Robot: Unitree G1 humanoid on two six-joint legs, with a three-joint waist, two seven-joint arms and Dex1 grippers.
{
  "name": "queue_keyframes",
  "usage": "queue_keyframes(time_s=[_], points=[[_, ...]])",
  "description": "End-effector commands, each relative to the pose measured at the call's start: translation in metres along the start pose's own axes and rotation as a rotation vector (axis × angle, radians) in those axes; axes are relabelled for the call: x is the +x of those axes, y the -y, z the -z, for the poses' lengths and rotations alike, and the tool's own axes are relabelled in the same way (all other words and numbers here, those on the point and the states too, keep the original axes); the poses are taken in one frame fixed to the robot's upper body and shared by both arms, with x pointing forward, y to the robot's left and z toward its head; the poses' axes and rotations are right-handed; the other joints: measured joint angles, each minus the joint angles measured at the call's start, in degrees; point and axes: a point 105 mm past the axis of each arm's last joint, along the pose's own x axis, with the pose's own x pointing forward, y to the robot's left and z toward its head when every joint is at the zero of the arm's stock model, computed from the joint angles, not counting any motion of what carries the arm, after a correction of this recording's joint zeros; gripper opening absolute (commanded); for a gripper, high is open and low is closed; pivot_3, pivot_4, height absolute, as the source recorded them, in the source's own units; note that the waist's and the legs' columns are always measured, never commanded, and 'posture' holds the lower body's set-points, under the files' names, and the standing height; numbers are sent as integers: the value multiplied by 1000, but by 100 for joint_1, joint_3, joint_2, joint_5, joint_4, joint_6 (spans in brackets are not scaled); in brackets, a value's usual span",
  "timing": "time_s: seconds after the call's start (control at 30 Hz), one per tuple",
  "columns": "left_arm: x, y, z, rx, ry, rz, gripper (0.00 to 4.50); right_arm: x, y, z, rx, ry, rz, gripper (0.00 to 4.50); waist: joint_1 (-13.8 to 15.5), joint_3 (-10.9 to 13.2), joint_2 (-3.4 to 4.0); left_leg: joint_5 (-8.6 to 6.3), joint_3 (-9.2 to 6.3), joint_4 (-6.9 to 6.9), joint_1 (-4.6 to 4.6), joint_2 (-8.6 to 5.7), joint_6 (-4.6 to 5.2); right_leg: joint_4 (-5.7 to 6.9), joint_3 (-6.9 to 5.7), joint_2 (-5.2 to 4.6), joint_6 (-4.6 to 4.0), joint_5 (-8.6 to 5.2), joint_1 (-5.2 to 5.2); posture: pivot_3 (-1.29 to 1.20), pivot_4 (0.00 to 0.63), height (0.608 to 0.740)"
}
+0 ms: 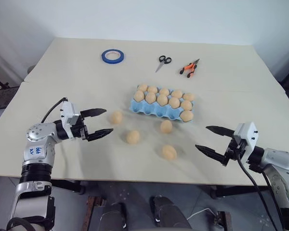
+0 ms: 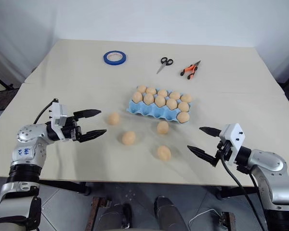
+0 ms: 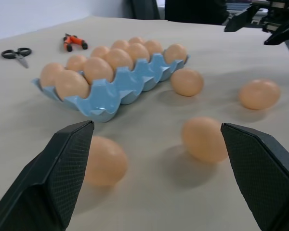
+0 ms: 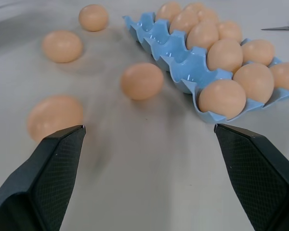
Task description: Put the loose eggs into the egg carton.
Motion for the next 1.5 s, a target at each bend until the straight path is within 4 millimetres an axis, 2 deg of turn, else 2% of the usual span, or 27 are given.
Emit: queue_keyframes(time_s=[0.03,0.4,0.57,0.7,0.83,0.97,1.1,1.23,1.3,1.5], points=[[4,-4,-6,28,-3,-2,4481,0,3,-17,-38,56,19,4500,0,0,0,0,-1,0,0,0,0,0,-1,0,0,0,0,0,150,740],[9,-9,-11,23,5,-21,4481,0,8,-24,-37,72,64,4500,1,0,0,0,-3,-1,-1,0,0,0,-2,0,0,0,0,0,150,740],[12,-10,-13,25,14,1,4481,-2,4,-40,6,104,108,4500,4,0,0,0,-4,-1,-1,0,0,1,-3,0,0,0,0,0,150,740],[16,-9,-16,34,38,39,4481,-7,-15,-45,48,88,108,4500,13,0,0,0,-9,-5,-4,1,-1,-2,-8,0,-2,-1,0,0,150,740],[23,-8,-23,40,112,87,4481,-19,-46,-30,91,-21,65,4500,25,-2,-3,0,-15,-6,-7,0,-1,-5,-14,-1,-3,-2,1,0,150,740],[27,-4,-21,44,116,151,4481,-39,-71,-17,150,-106,16,4500,39,-3,-5,0,-19,-3,-7,-4,-1,-9,-20,-3,-2,-3,8,0,150,740],[29,-1,-18,52,117,195,4481,-49,-72,-12,154,-123,49,4500,-24,-14,-24,1,-18,1,-1,-2,1,-9,-18,-2,0,-2,13,0,150,740],[31,3,-16,61,115,234,4481,-36,-67,-14,161,-96,96,4500,-29,-15,-27,8,-18,2,5,-3,9,-9,-14,-2,-1,-1,16,0,150,740],[31,5,-16,66,114,247,4481,-24,-65,-17,172,-57,119,4500,-22,-16,-31,12,-20,2,4,-1,9,-10,-16,-2,-4,1,16,0,150,740],[34,8,-16,64,120,269,4481,16,-75,-8,214,-85,58,4500,4,-17,-31,12,-22,-3,-5,-1,6,-12,-16,-3,-13,-3,7,0,150,740]])
